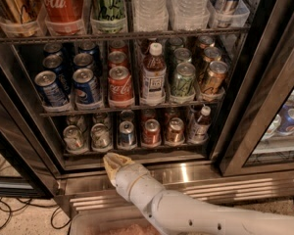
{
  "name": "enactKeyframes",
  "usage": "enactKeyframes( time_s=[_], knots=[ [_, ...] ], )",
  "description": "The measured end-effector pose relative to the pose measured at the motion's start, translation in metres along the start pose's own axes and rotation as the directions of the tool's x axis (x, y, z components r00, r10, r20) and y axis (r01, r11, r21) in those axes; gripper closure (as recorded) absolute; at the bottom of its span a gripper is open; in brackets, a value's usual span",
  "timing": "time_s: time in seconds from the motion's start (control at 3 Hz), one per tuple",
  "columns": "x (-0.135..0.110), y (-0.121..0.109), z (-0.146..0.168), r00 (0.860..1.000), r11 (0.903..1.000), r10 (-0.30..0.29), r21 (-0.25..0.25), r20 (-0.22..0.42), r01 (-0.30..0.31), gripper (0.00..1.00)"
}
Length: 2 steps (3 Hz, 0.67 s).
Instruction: Pick 7up can from bottom shelf of fridge
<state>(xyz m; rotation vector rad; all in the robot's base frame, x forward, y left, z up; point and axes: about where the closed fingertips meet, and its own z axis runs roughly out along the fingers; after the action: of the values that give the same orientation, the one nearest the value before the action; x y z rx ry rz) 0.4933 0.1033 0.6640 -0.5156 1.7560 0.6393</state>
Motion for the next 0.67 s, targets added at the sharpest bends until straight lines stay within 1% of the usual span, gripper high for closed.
enactKeyframes(
  time_s=[0.33, 0.67],
  knots=[
    [0.014, 0.033, 0.022, 1.000, 0.9996, -0.027, 0.001, 0.000, 0.027, 1.00],
    [0.010, 0.035, 0.032, 0.999, 0.9987, -0.037, 0.037, 0.012, 0.037, 1.00]
  ],
)
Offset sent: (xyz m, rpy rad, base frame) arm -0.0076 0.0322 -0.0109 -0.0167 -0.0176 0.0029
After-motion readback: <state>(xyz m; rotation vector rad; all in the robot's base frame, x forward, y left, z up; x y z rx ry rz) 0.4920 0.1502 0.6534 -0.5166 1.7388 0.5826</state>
